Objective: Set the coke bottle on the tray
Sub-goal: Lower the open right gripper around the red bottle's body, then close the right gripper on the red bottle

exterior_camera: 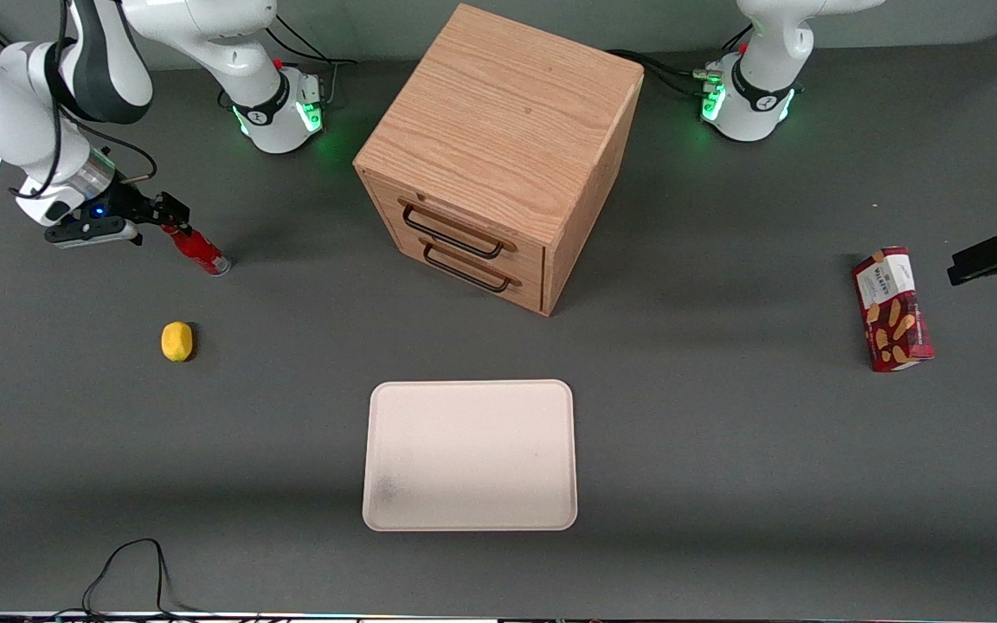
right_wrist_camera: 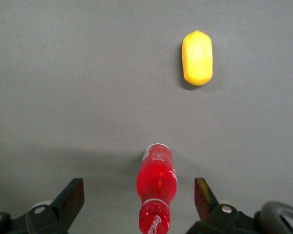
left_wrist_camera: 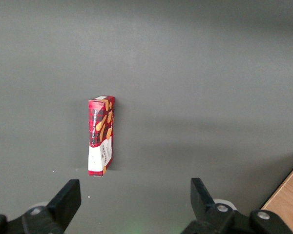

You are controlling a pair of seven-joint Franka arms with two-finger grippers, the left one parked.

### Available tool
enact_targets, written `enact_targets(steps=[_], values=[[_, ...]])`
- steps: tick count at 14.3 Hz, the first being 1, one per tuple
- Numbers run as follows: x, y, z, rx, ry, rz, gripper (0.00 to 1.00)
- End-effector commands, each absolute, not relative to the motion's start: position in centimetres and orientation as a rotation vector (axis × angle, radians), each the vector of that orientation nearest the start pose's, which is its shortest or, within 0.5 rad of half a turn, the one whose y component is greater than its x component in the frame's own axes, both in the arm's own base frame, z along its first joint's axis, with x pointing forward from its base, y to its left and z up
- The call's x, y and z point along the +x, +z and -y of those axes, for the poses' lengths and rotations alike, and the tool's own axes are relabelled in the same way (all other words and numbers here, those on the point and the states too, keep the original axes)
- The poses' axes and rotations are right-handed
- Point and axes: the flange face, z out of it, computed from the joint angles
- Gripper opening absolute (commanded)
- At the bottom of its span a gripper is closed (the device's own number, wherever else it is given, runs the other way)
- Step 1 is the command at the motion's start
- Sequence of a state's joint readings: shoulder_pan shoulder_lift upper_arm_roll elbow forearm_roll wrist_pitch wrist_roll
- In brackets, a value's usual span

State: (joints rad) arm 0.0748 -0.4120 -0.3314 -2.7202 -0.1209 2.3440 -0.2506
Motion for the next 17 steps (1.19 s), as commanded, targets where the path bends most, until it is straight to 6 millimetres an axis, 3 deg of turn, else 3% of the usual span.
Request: enact_targets(steps=[1, 3, 8, 17], values=[[36.7, 33.7, 9.3, -3.100, -0.067, 0.231, 1.00], [36.1, 32.4, 10.7, -3.087, -0.059, 0.231, 1.00], [35.2, 30.1, 10.4, -3.086, -0.064, 0.260, 1.00], [34.5, 30.0, 9.7, -3.098, -0.029, 0.348, 1.00]])
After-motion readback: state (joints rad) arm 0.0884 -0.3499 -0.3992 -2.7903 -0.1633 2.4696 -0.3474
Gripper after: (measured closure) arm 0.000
